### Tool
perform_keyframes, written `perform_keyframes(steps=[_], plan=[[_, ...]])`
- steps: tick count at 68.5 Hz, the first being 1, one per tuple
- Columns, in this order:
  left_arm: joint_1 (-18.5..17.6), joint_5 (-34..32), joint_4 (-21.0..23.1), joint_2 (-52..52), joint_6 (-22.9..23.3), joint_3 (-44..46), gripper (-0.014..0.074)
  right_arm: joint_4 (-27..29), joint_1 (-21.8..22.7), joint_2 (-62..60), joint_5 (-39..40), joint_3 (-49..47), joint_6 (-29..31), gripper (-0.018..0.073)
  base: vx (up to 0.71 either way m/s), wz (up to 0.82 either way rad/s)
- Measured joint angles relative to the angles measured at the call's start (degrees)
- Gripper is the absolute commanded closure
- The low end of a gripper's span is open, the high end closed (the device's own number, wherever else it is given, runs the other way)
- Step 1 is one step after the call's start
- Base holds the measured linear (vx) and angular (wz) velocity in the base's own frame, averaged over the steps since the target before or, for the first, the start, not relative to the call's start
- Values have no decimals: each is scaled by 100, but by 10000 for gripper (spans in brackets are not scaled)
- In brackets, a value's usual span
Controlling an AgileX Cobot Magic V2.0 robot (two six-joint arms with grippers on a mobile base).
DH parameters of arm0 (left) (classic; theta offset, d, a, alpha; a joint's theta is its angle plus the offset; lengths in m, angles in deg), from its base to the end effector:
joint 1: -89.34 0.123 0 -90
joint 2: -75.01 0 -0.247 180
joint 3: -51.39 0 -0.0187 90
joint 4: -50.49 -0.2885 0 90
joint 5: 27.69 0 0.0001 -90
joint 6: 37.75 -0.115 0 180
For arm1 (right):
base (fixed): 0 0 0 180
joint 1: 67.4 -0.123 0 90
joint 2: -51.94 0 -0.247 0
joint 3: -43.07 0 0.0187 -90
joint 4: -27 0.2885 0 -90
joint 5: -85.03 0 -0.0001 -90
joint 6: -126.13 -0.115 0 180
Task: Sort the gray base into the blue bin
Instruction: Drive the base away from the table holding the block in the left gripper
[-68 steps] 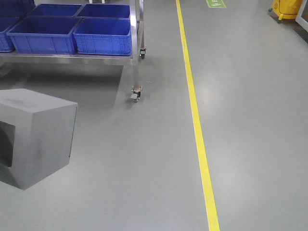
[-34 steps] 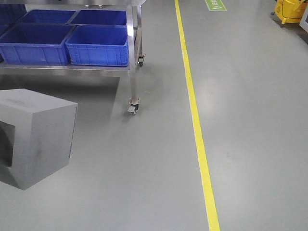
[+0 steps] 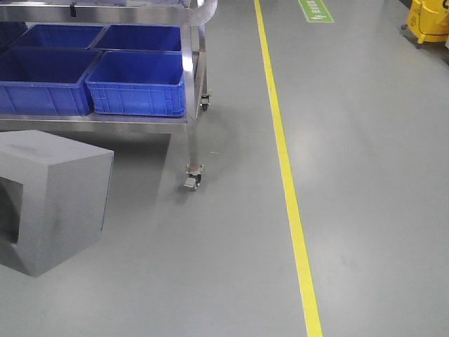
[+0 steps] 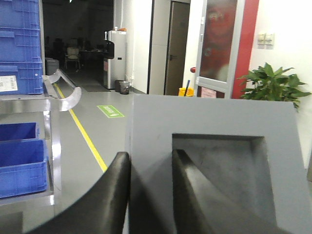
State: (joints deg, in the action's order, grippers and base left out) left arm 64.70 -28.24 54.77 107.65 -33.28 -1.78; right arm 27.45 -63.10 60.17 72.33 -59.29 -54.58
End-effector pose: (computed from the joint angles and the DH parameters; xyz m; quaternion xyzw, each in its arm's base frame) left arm 0.1754 -0.0804 0.3054 0.0934 0.6708 -0.2111 0.7048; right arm 0.1552 -0.0115 0.1806 0.0355 0.7571 -0.0173 0.6521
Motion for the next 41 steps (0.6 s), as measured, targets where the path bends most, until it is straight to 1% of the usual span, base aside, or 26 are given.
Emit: perform_keyframes(steps=[9, 18, 27, 41], plan=[[0, 0, 0, 6, 0, 0, 594, 0, 0, 0, 0, 0, 0, 564, 32, 18], [0, 5, 0, 6, 0, -2, 594, 0, 0, 0, 0, 0, 0, 564, 27, 41], [0, 5, 0, 6, 0, -2, 594, 0, 0, 0, 0, 0, 0, 564, 24, 63], [0, 5, 0, 6, 0, -2, 594, 0, 0, 0, 0, 0, 0, 564, 21, 80]])
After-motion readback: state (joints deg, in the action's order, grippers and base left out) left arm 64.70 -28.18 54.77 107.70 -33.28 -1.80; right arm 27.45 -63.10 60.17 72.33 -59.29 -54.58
